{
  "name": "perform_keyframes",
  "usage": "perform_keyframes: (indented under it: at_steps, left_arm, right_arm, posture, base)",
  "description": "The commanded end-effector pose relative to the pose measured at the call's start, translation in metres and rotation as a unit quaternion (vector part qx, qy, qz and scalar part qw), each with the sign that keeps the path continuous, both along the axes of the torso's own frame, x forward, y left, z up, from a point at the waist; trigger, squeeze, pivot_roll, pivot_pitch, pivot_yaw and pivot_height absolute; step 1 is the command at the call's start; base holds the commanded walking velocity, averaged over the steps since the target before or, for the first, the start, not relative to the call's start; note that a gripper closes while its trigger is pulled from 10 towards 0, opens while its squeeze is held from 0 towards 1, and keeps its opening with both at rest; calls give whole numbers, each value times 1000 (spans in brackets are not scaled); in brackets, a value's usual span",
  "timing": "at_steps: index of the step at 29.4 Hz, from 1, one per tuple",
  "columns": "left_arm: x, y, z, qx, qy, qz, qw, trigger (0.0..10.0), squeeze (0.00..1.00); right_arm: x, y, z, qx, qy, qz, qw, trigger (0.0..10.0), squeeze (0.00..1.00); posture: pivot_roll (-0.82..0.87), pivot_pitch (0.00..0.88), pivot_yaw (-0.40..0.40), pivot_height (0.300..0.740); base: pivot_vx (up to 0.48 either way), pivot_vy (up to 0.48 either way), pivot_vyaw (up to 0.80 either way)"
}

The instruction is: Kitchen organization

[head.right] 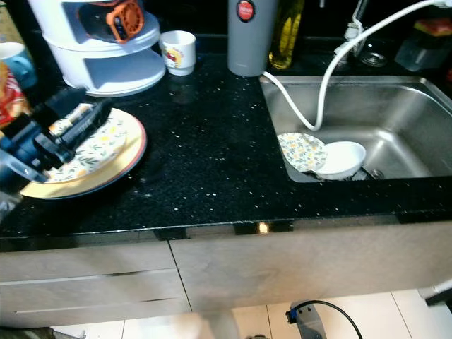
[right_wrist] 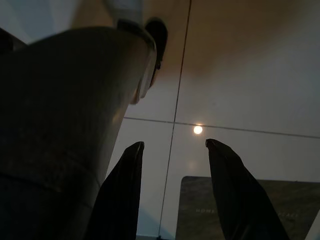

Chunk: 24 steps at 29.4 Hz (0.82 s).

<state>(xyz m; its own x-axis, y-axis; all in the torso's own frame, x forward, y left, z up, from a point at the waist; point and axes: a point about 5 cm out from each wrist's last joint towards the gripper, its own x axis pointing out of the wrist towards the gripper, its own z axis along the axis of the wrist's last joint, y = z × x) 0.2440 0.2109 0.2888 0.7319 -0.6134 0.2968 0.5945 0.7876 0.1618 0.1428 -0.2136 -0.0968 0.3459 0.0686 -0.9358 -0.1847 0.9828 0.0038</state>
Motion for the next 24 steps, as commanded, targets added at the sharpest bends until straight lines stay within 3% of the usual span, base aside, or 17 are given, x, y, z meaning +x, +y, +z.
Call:
perform_keyframes:
  at_steps: [1,3,4,6,7,8,10,12,13,14,16,17,19,20,22,24]
  left_arm:
    - [-1,-1,3,49,1,3,999,10000,0]
    - [-5,6,9,177,16,7,984,10000,0]
    - [-5,6,9,177,16,7,984,10000,0]
    - [-18,21,19,309,37,-2,950,10000,0]
    - [-18,21,19,309,37,-2,950,10000,0]
    - [-23,28,23,356,50,-5,933,10000,0]
    - [-29,35,28,401,67,-6,914,10000,0]
    - [-35,48,34,467,97,0,879,10000,0]
    - [-35,48,34,467,97,0,879,10000,0]
    - [-39,55,36,503,121,-1,856,10000,0]
    - [-44,65,39,540,152,6,828,10000,0]
    - [-44,65,39,540,152,6,828,10000,0]
    - [-44,73,42,559,176,21,810,10000,0]
    - [-44,73,42,559,176,21,810,10000,0]
    - [-43,84,37,578,202,33,790,10000,0]
    - [-40,91,34,587,206,51,781,10000,0]
  right_arm:
    - [-5,0,-2,2,8,-6,1000,10000,0]
    - [-6,2,-2,2,10,-5,1000,10000,0]
    - [-6,2,-2,2,10,-5,1000,10000,0]
    - [-6,2,-3,2,11,-4,1000,10000,0]
    - [-6,2,-3,2,11,-4,1000,10000,0]
    - [-7,2,-3,2,12,-4,1000,10000,0]
    - [-7,2,-3,1,12,-4,1000,10000,0]
    - [-8,1,-3,0,14,-4,1000,10000,0]
    - [-8,1,-3,0,14,-4,1000,10000,0]
    - [-8,1,-3,0,15,-4,1000,10000,0]
    - [-9,2,-3,1,16,-5,1000,10000,0]
    - [-9,2,-3,1,16,-5,1000,10000,0]
    - [-9,3,-4,3,17,-6,1000,10000,0]
    - [-9,3,-4,3,17,-6,1000,10000,0]
    - [-10,4,-4,5,18,-8,1000,10000,0]
    - [-11,5,-5,7,20,-9,1000,10000,0]
  posture:
    - [153,70,-52,740]
    - [156,66,-51,740]
    - [156,66,-51,740]
    - [155,63,-46,740]
    - [155,63,-46,740]
    - [155,63,-44,740]
    - [156,64,-43,740]
    - [163,67,-40,740]
    - [163,67,-40,740]
    - [165,70,-37,740]
    - [166,72,-32,740]
    - [166,72,-32,740]
    - [169,76,-26,740]
    - [169,76,-26,740]
    - [169,82,-22,740]
    - [165,84,-24,740]
  base:
    - [0,0,0]
    - [0,0,0]
    - [0,0,0]
    - [0,0,0]
    - [0,0,0]
    - [0,0,0]
    - [0,0,0]
    - [0,0,0]
    - [0,0,0]
    - [0,0,0]
    - [0,0,0]
    - [0,0,0]
    - [0,0,0]
    - [0,0,0]
    - [0,0,0]
    - [0,0,0]
